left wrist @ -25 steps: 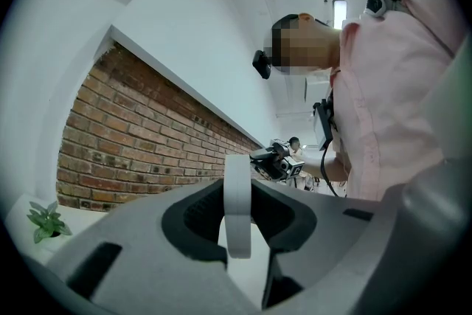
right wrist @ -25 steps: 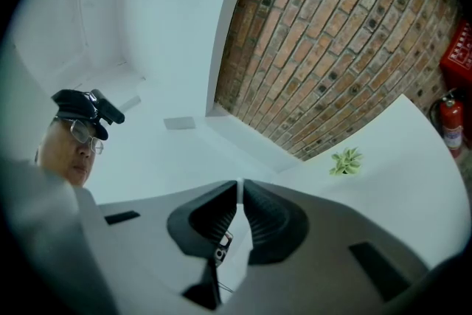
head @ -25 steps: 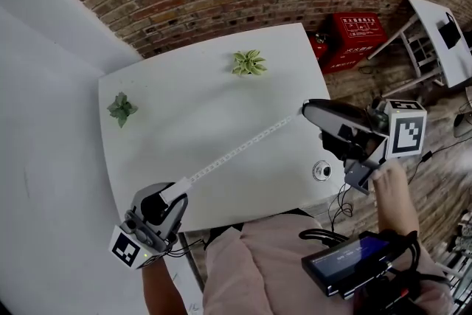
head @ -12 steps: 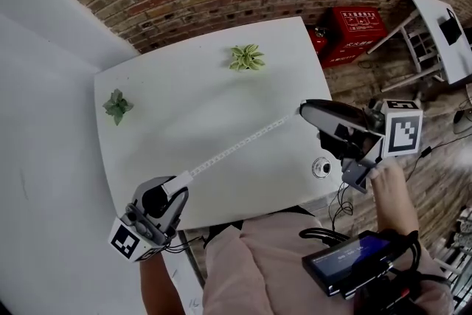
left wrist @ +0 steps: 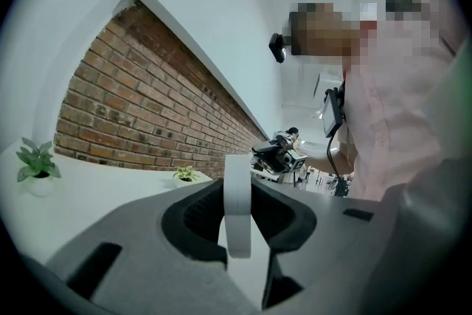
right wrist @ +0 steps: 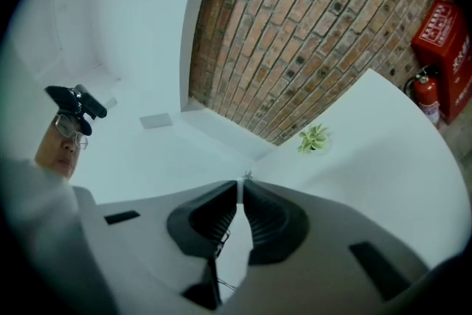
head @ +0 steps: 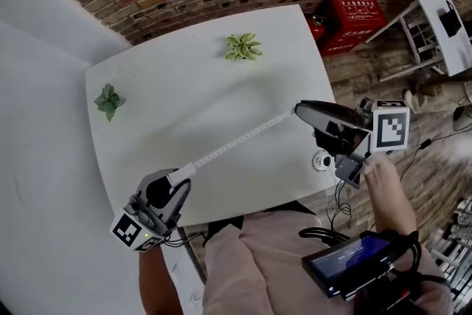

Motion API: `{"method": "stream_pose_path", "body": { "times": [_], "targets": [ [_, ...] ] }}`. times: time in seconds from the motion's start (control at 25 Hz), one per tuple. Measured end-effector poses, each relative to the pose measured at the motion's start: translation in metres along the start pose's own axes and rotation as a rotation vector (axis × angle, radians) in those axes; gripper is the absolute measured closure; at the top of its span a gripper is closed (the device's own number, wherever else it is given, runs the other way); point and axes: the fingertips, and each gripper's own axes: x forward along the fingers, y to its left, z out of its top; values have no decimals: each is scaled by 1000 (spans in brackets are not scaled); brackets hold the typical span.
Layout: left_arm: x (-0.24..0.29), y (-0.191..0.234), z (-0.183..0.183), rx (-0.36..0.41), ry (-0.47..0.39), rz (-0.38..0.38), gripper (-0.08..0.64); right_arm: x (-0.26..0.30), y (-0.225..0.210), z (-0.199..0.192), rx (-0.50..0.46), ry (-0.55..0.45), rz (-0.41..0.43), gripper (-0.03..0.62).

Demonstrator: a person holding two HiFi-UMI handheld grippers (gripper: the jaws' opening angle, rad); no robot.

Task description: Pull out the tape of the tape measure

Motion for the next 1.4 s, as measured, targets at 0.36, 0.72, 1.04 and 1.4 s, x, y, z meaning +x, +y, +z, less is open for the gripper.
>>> {"method": "stream_pose_path", "body": {
  "times": [0.36,0.72,1.04,1.4],
  "targets": [
    [2,22,-44,-88,77,-6,457,12,-49,-29,53,21,-85,558],
    [4,49,-82,-161,132,5,457,29,-94,-53,67,37,-154,558],
    [9,67,-96,-189,165,-5,457,42,-128,-69,96,52,-199,558],
    [18,77,-110,-189,319,46,457,45,-144,-82,107,72,-236,557]
  ]
}}
